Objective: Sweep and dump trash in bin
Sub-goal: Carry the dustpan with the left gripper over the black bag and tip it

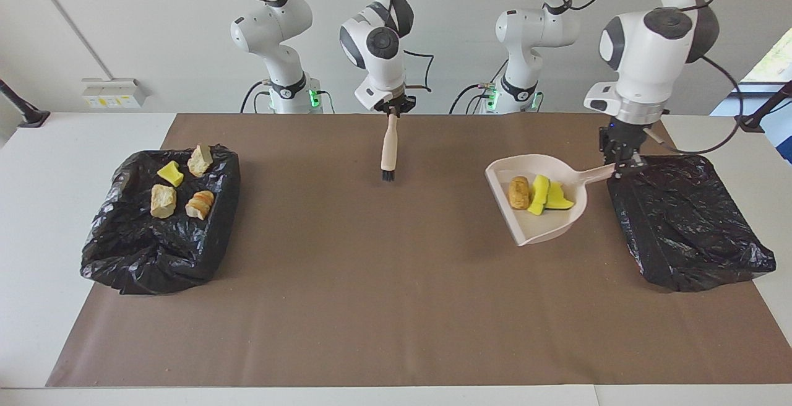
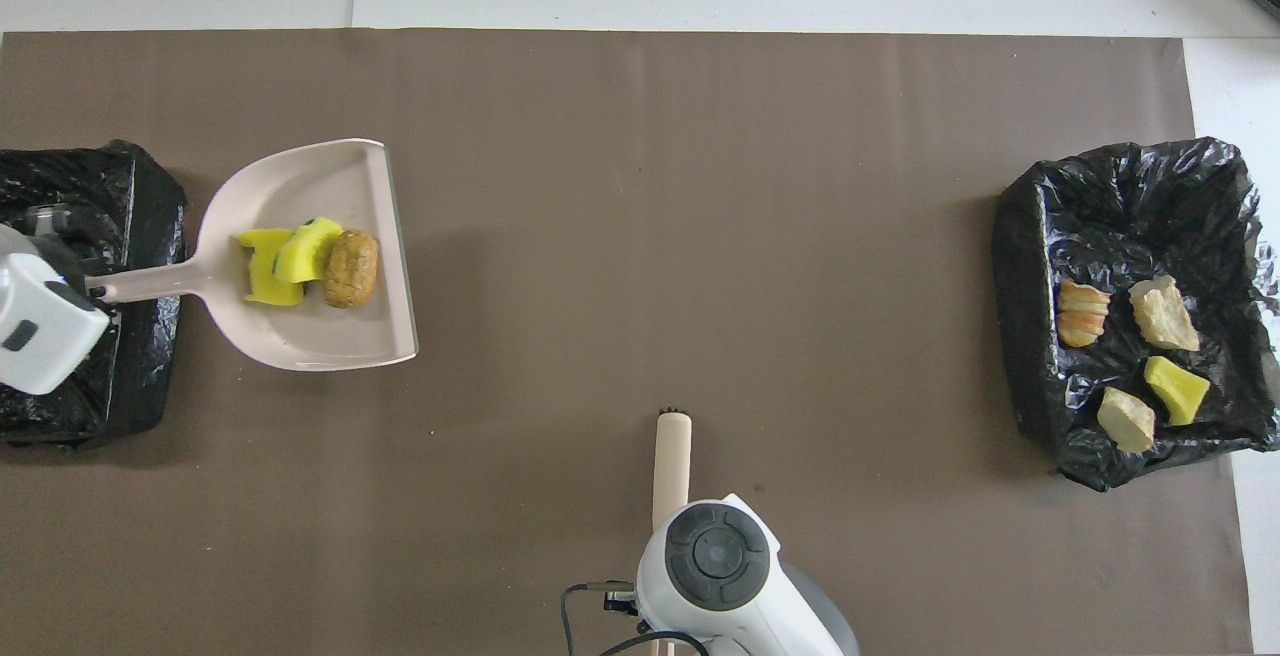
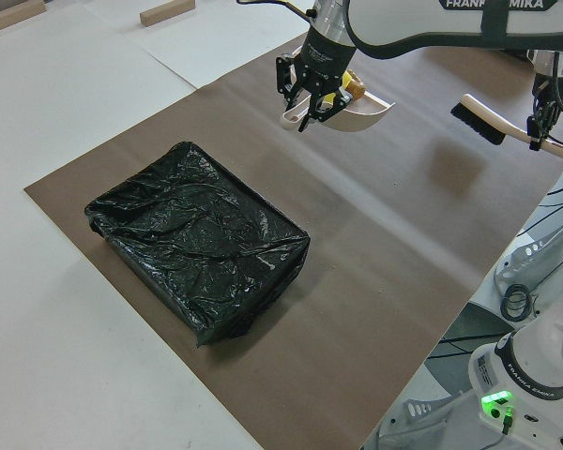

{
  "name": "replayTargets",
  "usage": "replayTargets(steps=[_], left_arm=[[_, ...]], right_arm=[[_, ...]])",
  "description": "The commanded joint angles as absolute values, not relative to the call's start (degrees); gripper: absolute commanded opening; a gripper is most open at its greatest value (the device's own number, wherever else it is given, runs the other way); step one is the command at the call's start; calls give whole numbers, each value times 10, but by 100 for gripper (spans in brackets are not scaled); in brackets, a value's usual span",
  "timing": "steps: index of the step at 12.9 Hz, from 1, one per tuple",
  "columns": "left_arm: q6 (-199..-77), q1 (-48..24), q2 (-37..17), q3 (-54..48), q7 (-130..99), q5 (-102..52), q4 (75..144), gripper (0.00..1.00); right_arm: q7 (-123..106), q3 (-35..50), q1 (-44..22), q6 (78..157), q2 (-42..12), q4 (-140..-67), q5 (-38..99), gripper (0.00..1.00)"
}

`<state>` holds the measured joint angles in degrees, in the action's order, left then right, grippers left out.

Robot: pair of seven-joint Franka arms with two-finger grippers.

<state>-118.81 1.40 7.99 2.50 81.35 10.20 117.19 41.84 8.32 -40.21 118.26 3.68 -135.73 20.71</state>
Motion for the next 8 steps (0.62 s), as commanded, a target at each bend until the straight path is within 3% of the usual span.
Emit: replayTargets(steps=[1,4,6,7,8], left_arm=[[-1174,117,81,17,829,104,1149,0],[-1173,245,35,21,906,109,1064,0],[-1178,279,0,26,947,137,1011,0],[-1185,282,-15,26,947,198,997,0],[-1200,278,-19,25,936,267,997,0]], right_arm=[[416,83,-403,1194,47,-1374,215,0],[401,83,-403,1199,46,-1383,212,4],[392,83,-403,1204,43,-1384,212,46],[392,83,-403,1202,42,-1383,209,80],[392,82,-403,1201,42,-1377,206,100]])
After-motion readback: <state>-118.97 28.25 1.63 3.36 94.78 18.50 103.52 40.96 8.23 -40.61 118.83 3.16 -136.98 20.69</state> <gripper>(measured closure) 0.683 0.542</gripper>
